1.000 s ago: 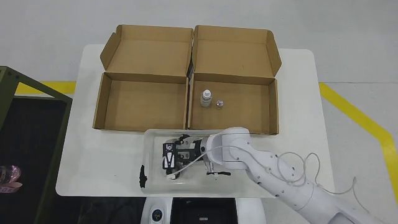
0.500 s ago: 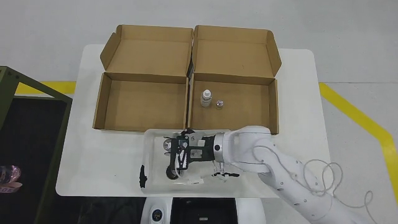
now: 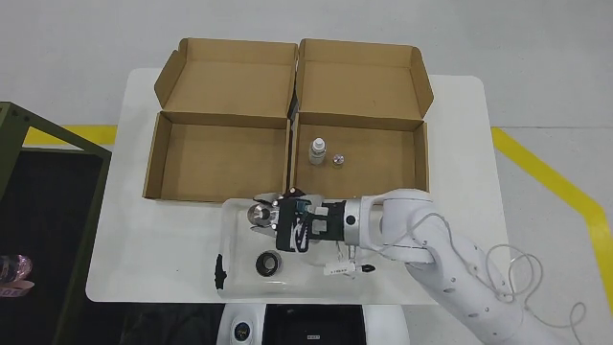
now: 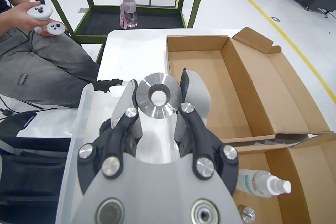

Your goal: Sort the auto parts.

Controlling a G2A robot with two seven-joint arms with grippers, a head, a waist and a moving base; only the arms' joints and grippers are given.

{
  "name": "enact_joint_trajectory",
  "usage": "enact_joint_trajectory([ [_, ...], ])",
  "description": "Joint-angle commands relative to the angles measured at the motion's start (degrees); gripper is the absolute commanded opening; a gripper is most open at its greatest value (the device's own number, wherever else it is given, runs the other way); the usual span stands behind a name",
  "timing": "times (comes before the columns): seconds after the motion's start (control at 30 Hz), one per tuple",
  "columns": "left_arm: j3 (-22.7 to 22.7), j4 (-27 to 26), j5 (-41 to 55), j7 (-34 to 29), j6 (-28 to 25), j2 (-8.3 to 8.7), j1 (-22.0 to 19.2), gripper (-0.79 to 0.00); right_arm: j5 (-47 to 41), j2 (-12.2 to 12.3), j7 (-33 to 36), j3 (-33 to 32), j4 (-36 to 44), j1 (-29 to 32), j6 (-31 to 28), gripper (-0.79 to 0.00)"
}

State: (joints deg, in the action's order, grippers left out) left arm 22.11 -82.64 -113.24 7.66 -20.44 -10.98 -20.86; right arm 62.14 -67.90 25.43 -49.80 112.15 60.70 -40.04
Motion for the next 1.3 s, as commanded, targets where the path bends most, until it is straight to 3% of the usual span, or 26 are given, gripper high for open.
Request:
enact_joint_trajectory([
  [0.0, 0.0, 0.0, 0.0, 0.0, 0.0, 0.0, 0.0, 0.0, -0.6, -0.1, -0.4, -0.2, -0.5, -0.3, 0.5, -0.785],
  [0.67, 0.0, 0.0, 0.0, 0.0, 0.0, 0.0, 0.0, 0.0, -0.8, -2.2, -1.5, 2.3, -9.3, -7.5, 6.6, -0.785],
  [1.27, 0.0, 0.0, 0.0, 0.0, 0.0, 0.0, 0.0, 0.0, 4.1, -6.7, 1.8, 10.4, -22.6, -18.8, 13.1, -0.785],
])
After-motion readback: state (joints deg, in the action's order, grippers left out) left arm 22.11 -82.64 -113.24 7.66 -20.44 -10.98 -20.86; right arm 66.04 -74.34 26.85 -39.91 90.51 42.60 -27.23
